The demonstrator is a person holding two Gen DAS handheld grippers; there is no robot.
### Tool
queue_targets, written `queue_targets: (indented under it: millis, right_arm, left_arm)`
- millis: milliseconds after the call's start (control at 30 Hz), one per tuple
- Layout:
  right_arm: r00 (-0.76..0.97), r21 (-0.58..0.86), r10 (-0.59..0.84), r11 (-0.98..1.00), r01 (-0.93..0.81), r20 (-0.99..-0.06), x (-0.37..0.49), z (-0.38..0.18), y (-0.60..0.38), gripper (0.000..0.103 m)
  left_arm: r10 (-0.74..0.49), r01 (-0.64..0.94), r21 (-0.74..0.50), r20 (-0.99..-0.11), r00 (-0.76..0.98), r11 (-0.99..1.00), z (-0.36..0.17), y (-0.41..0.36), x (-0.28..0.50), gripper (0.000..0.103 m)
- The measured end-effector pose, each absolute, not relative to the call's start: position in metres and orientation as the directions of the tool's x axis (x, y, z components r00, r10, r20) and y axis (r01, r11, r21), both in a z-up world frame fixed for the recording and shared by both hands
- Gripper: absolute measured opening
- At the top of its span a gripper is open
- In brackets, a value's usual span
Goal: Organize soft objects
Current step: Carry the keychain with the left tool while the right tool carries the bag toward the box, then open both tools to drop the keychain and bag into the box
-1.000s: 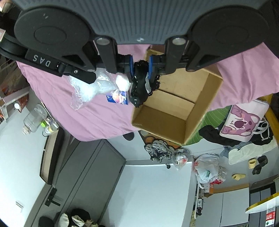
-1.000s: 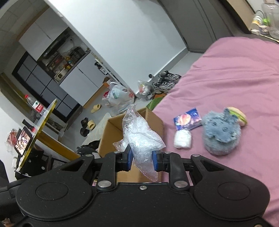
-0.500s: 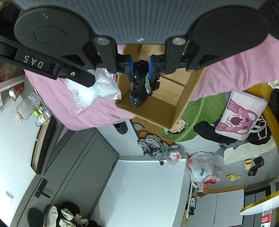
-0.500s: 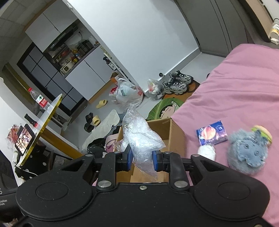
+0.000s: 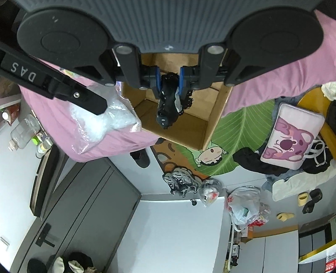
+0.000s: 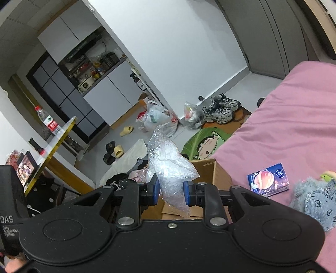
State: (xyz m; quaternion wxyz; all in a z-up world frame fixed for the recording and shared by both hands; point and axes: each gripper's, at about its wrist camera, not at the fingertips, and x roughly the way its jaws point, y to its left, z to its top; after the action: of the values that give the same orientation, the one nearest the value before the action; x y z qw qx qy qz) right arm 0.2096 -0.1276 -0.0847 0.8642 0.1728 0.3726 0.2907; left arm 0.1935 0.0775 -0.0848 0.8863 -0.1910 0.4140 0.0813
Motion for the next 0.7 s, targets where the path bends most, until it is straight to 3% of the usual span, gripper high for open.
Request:
queue_targets:
  millis: [433, 700]
  right_arm:
    - [0.495, 0.52, 0.643, 0.765, -0.379, -0.584, 0.232, -0.104, -0.115, 0.023]
    - [0.464, 0.518, 0.649, 0.761, -0.392, -0.603, 0.239, -0.111, -0.107, 0.023]
  left_arm:
    - [-0.007, -0.339, -0.252, -0.81, 0.586, 0.907, -0.121, 0.087, 0.234, 0.016]
    - [0.055, -0.371, -0.215, -0.801, 0.596, 0.903, -0.118, 0.092, 0.236, 0.031]
